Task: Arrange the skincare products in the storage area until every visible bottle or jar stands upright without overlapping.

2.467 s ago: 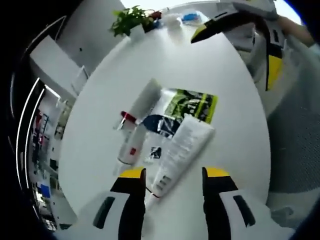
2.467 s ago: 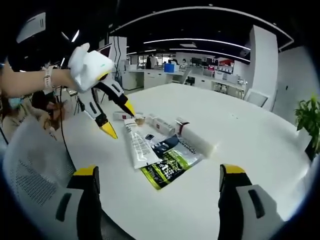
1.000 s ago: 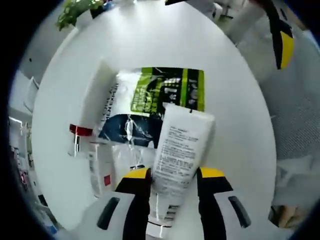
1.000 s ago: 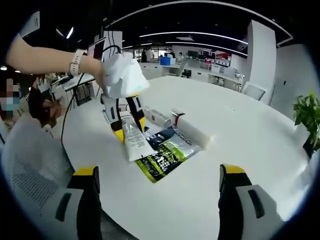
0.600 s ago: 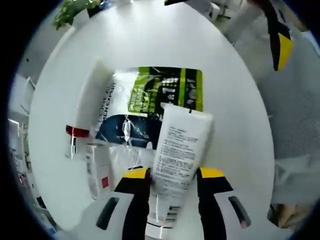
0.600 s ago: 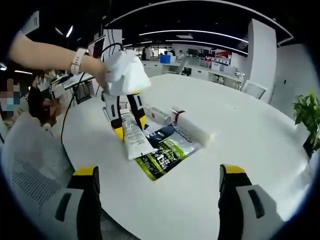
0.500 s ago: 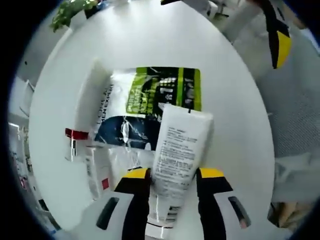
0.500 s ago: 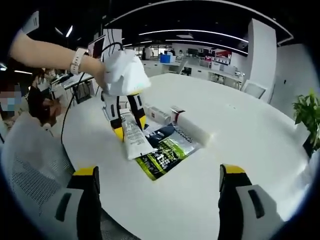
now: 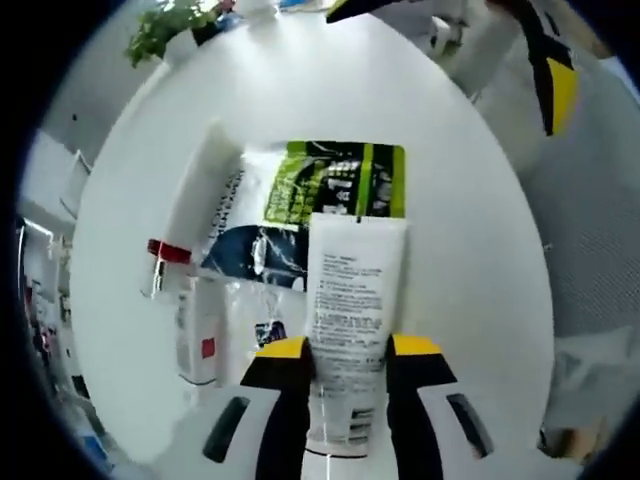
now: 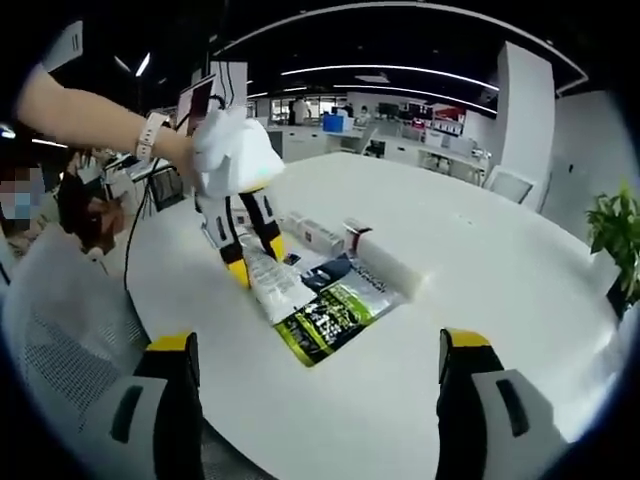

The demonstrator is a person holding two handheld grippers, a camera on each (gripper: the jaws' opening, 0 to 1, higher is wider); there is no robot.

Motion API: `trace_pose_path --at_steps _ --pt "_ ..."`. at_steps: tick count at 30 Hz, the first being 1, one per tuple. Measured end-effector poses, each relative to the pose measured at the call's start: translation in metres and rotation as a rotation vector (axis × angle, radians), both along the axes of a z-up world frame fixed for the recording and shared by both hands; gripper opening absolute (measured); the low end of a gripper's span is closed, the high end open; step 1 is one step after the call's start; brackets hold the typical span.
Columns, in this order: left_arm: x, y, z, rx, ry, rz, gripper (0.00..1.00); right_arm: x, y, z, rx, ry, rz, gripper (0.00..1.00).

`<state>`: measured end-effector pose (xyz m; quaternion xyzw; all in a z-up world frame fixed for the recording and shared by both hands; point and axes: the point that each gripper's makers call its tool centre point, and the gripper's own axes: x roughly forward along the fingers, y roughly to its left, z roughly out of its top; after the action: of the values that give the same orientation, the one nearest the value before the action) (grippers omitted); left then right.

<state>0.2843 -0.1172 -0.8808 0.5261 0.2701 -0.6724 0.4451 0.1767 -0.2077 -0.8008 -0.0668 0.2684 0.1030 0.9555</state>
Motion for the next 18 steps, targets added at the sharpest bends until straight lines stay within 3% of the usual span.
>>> trace_pose_path --at_steps 7,11,18 --pt "-0.001 0.001 0.003 -0.055 0.005 0.076 0.21 0.0 0.001 0.0 -0.006 0.003 0.008 1.0" --pt "-0.004 -0.004 0.012 -0.141 0.077 0.175 0.21 0.0 0.003 0.0 0.008 0.001 0.014 1.0" --pt "-0.01 -0.005 0.032 -0.288 0.133 0.272 0.21 0.001 0.005 0.003 0.046 -0.011 0.008 1.0"
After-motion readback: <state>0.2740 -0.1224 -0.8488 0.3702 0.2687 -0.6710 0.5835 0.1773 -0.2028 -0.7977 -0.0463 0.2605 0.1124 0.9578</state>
